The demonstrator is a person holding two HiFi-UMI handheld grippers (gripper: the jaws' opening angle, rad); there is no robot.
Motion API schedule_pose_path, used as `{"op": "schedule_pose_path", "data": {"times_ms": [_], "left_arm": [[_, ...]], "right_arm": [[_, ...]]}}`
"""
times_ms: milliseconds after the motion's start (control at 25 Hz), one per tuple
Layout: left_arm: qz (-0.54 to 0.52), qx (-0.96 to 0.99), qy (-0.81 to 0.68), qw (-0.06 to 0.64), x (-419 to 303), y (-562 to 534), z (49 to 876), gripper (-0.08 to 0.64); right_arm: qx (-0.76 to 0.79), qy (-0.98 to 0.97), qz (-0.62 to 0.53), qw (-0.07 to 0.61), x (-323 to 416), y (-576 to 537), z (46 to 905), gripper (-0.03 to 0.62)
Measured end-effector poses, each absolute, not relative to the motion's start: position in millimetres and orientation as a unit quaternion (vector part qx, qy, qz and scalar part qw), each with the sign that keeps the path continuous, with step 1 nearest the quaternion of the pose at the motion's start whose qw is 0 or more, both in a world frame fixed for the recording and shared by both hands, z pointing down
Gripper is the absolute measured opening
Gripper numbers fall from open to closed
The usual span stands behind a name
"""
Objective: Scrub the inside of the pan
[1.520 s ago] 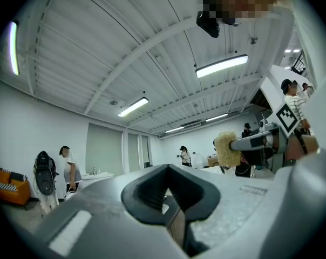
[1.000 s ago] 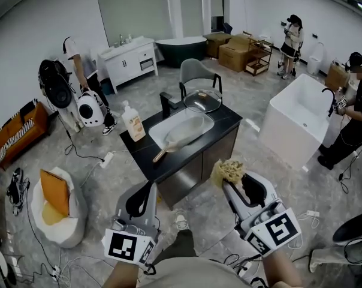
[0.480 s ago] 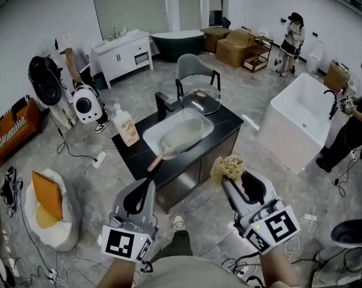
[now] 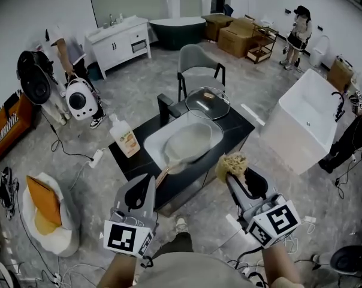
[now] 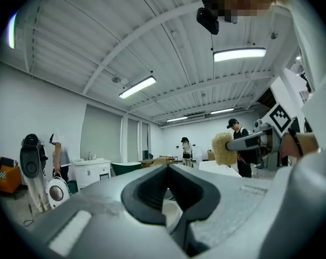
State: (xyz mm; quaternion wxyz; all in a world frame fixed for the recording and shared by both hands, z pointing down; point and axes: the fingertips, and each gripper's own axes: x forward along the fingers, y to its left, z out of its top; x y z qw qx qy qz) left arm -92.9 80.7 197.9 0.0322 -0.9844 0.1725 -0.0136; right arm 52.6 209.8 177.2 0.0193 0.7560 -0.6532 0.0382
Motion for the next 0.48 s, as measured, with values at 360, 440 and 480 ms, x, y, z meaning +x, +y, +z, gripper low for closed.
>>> {"op": "schedule_pose_path", "data": {"times_ms": [360, 440, 480], "left_arm": [[-0.041, -0.983, 0.177, 0.004, -59, -32, 223, 0.002], [-0.049, -0.983, 0.179, -0.005, -55, -50, 231, 0.002], [-0.054, -0.983, 0.178, -0.01, -52, -57, 236, 0.002]], "right_arm": [[0.741, -0.665, 0.065, 0.073, 85, 92, 203, 0.15], [0.736, -0.668, 0.074, 0.082, 91, 73, 211, 0.152], [0.734, -0.669, 0.078, 0.084, 94, 66, 215, 0.151]]}}
